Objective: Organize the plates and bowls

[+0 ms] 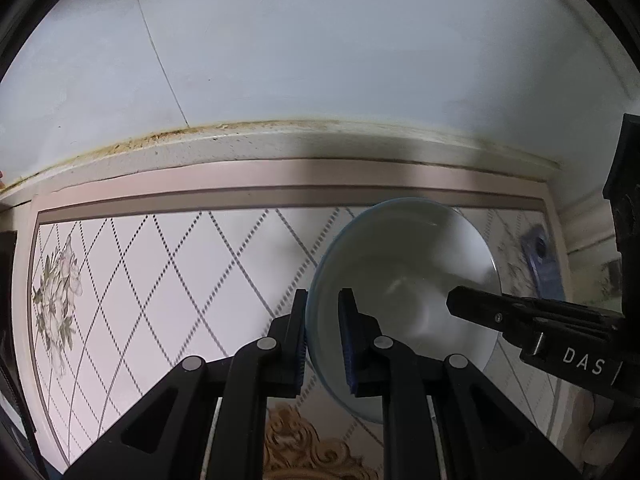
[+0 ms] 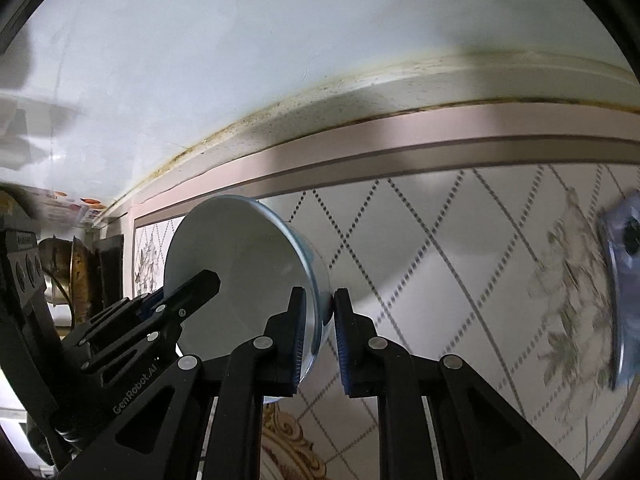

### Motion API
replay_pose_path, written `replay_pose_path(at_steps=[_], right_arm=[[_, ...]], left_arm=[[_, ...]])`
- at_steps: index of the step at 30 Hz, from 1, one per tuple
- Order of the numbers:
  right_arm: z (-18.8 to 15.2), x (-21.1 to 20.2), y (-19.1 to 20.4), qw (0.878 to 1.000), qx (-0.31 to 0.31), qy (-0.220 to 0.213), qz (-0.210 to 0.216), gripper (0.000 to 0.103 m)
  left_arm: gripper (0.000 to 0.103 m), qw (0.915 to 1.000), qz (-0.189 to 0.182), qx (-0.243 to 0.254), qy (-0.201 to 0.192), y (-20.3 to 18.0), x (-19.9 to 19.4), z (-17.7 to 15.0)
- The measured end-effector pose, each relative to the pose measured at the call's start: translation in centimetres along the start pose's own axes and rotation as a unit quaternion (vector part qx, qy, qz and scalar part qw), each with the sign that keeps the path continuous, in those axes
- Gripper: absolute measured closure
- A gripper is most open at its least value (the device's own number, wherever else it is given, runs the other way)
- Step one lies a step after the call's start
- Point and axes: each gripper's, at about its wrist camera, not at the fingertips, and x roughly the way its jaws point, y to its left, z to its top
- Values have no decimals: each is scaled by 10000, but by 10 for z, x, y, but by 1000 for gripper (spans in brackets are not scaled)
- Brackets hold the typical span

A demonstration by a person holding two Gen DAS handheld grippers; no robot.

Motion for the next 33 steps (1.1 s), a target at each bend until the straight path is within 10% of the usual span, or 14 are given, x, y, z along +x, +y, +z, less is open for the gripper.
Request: replay_pose_path(at_steps=[18,33], right_arm=[[-189,-130,-32,9971,602,-383,-271,87],[-267,-119,-68,9944,964,-117,-414,87]], left_arm=[[90,9934,-641,934,156,-78,-72,-116],[90,9876,-521,1344,626,-111,-50,-163]])
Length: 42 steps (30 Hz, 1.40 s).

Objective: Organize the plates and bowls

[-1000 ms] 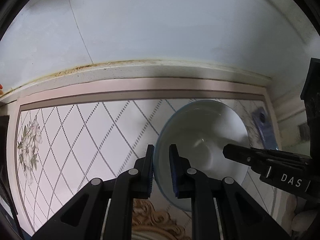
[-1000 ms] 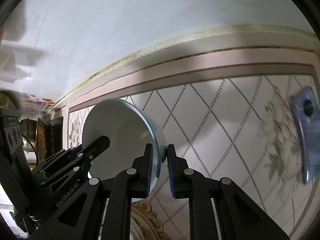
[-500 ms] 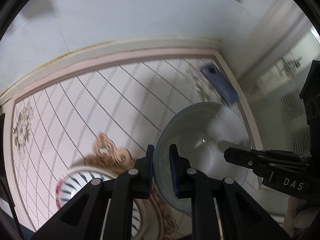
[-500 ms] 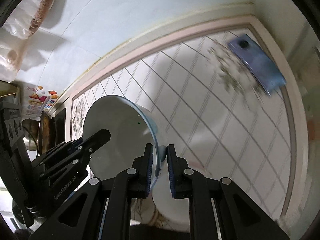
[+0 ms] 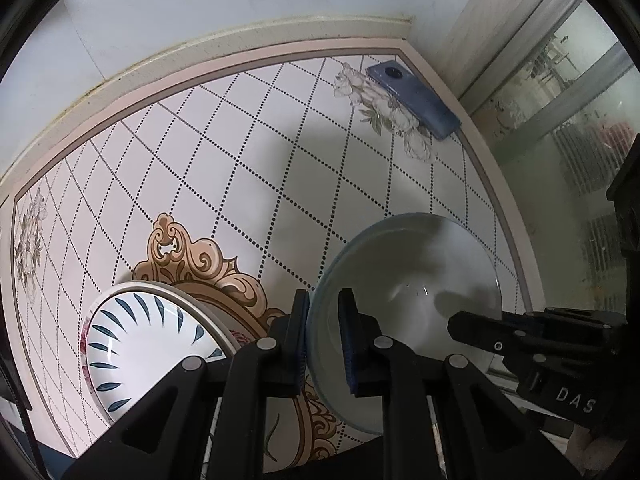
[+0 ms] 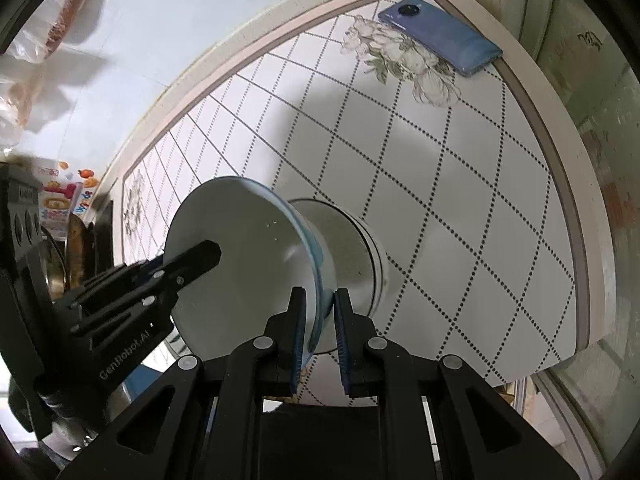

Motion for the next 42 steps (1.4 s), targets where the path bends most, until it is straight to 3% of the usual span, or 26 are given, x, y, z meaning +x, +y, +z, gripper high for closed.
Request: replay_pose_path(at_steps=[21,30,32,34,38,40,42], right_arm=[[7,17,-2,9988,-163,78,-453,85],[-1,-8,5,9978,-167,-194,-610,83],[-7,-20,14,9964,-310,-324,-725,72],[-15,-37,26,9937,-485,-505,-879,49],[-30,-63,44,9892,-685,-754,-1051,33],[-37,-76,50,9883,-732,-832,-1050,23],[-46,-87,55,9879,-741,-883,-1037,21]], left_arm=[[90,9992,245,92,300,-3,26,-6],[87,9994,155,204,239,-5,-7,-13],[83,9995,144,268,123,-6,-24,-18],[76,9995,101,301,-4,-5,-42,-22],[71,9994,-8,305,-176,2,-74,-31],[48,9992,-56,295,-258,5,-87,-35],[31,9987,-93,300,-393,9,-102,-39]])
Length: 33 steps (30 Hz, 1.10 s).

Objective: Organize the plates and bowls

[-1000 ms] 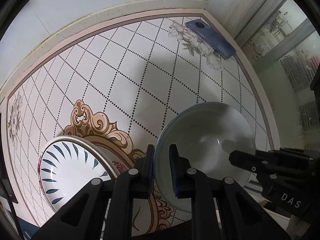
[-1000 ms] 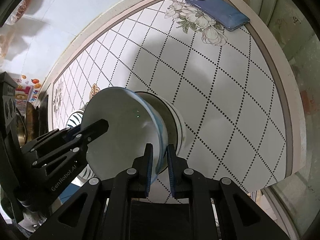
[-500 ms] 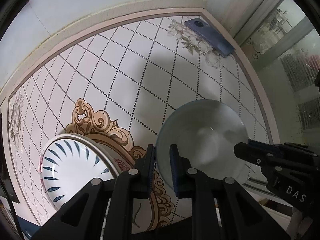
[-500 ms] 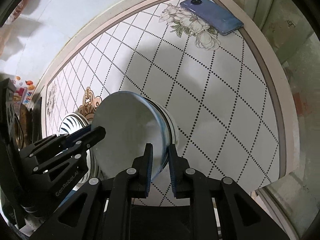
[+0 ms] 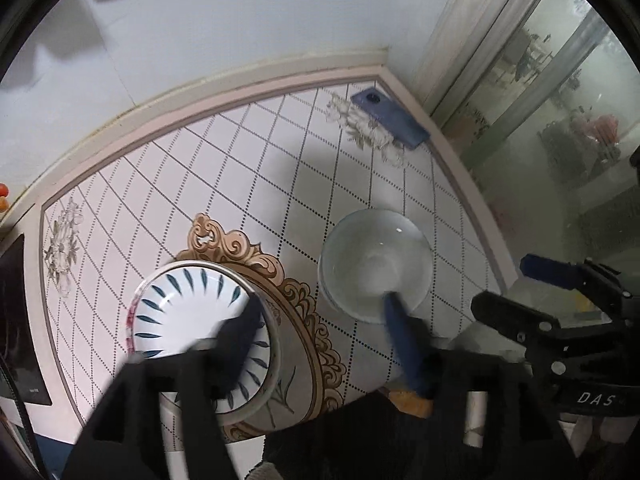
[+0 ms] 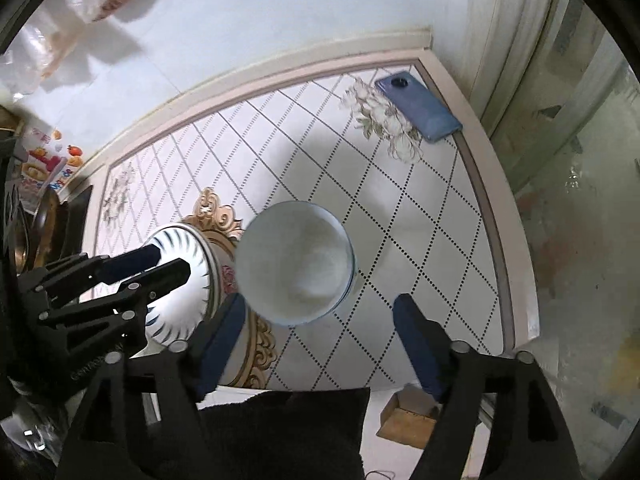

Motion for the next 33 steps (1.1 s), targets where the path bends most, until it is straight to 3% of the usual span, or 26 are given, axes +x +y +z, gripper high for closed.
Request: replay_pose_path(at_steps=[3,7,17,25,33], right_arm=[[-10,-16,4,10000,30,-60,44,14],[-17,-35,6,9997,46,-224,-8,12],[-22,-64,6,9987,113,-494,22,9],[-13,-41,-16,9985,284,-438,161,8],[1,39,-58,9882,860,78,1266,8]], left_arm=[[27,9999,-28,3,-123,2,-18,-3],[10,9995,-79,64,-283,-2,-36,-9],[9,9992,-196,-68,-353,-6,-45,-13],[9,9996,-126,-228,-85,-1,-2,2],[9,9934,-215,-889,686,28,89,31]])
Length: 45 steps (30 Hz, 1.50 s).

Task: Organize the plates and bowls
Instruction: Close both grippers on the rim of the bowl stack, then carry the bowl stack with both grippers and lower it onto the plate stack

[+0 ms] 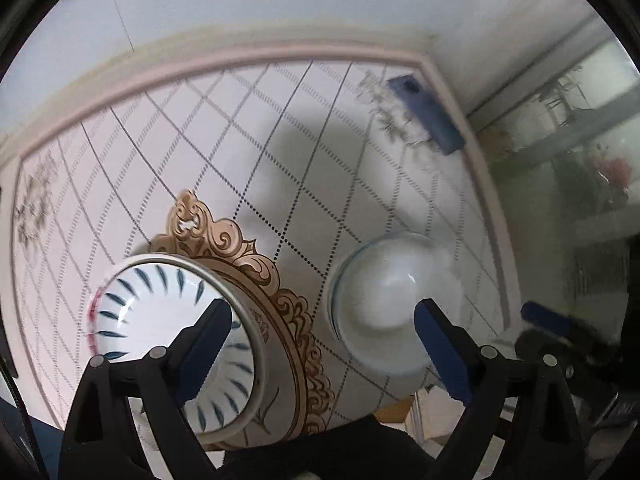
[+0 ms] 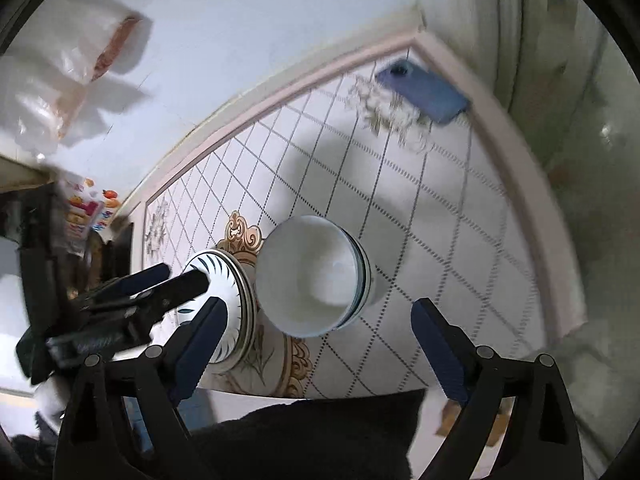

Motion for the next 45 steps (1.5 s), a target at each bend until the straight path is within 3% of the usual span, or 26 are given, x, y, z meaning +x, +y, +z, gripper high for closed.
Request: replay_pose_path(at_steps=[12,14,16,19,22,36,45], right_arm=[[12,119,-68,9875,731,911,1062,8],[11,135,-73,9837,804,1028,1236,8],[10,148,-77,9807,888,1090,1356,10],[9,159,-76,9771,930,1160,1520,24],[6,168,-76,9769,993,1151,1499,45],[7,167,-56,9847,832,956,1192,47],[18,162,-11,9854,483,1072,1231,47]], left_arm=[[12,9919,-709,-235,1029,1,99,19],[18,9908,-758,-215,1104,-3,107,18],[34,9888,-870,-176,1202,-8,114,17],[50,9874,-1066,-182,1157,-11,115,16],[51,9885,-1033,-143,1092,-16,115,15],[57,9925,-900,-298,771,5,93,1],[57,9930,-833,-651,534,39,54,1]])
